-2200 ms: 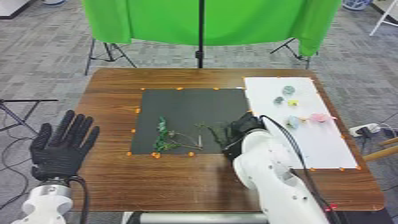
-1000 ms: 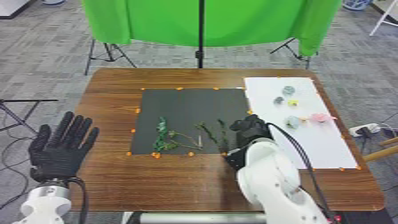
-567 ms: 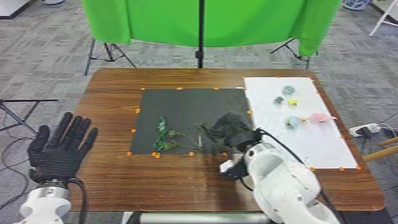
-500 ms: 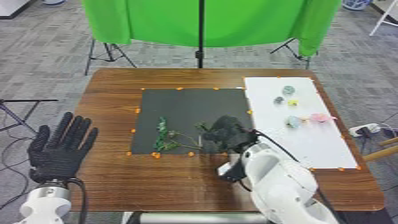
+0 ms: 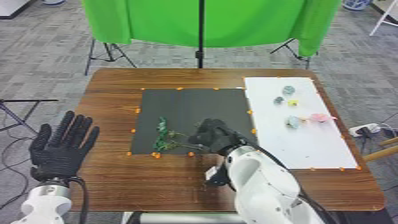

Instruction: Arrange flowers

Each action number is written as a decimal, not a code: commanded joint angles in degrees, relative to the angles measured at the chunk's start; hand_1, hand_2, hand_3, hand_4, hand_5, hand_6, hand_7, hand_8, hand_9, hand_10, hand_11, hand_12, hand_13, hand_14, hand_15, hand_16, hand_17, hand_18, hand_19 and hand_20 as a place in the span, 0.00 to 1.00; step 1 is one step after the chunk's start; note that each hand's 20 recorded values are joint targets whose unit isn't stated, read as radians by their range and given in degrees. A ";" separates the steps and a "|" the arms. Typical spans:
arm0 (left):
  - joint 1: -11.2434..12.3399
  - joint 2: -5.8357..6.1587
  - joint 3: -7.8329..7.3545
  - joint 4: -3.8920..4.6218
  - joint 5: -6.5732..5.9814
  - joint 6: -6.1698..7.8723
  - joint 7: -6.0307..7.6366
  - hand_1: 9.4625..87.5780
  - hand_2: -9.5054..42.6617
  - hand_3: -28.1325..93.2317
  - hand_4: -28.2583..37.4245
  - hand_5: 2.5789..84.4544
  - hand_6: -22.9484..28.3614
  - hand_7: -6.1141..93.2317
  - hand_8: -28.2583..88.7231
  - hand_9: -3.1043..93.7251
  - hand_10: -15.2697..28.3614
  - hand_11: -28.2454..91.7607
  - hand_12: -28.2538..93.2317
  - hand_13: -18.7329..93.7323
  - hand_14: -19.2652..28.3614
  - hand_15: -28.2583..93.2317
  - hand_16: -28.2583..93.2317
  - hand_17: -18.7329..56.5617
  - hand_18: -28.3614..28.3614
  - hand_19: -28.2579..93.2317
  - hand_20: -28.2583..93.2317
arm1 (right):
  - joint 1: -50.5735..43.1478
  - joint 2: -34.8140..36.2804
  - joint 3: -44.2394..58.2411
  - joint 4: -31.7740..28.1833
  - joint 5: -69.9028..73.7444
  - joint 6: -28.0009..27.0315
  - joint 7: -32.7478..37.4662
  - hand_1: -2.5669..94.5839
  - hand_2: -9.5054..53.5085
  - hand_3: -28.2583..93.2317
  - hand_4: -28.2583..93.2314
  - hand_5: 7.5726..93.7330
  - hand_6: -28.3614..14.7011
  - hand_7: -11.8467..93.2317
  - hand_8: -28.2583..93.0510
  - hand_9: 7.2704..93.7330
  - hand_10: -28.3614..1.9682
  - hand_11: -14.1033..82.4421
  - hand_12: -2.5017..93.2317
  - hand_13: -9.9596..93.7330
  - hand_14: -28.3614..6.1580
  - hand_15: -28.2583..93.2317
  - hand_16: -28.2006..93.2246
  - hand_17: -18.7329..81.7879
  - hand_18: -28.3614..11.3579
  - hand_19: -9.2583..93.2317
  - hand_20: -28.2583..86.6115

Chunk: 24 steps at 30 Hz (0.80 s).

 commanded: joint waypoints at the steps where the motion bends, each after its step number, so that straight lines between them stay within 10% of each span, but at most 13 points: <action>1: -0.05 0.03 0.58 0.03 -0.52 0.81 -0.94 0.20 0.50 0.85 0.00 0.54 0.61 0.18 0.16 0.45 0.67 0.39 0.32 0.46 0.67 0.45 0.21 0.19 0.74 0.52 0.36 | 1.18 -1.45 -4.23 1.73 -4.69 -1.93 2.85 0.30 0.31 0.87 0.07 0.72 0.53 0.25 0.15 0.55 0.13 0.31 0.20 0.59 0.23 0.79 0.42 0.52 0.07 0.98 0.59; 24: -0.38 0.04 0.96 0.27 -0.75 1.99 -1.85 0.20 0.51 0.85 0.00 0.52 0.60 0.18 0.16 0.44 0.66 0.40 0.33 0.46 0.66 0.45 0.21 0.19 0.73 0.52 0.36 | 2.53 -4.28 -6.16 5.19 -2.58 -8.13 2.91 0.30 0.28 0.87 0.07 0.62 0.37 0.16 0.15 0.48 0.07 0.31 0.20 0.54 0.16 0.80 0.40 0.50 0.03 0.99 0.57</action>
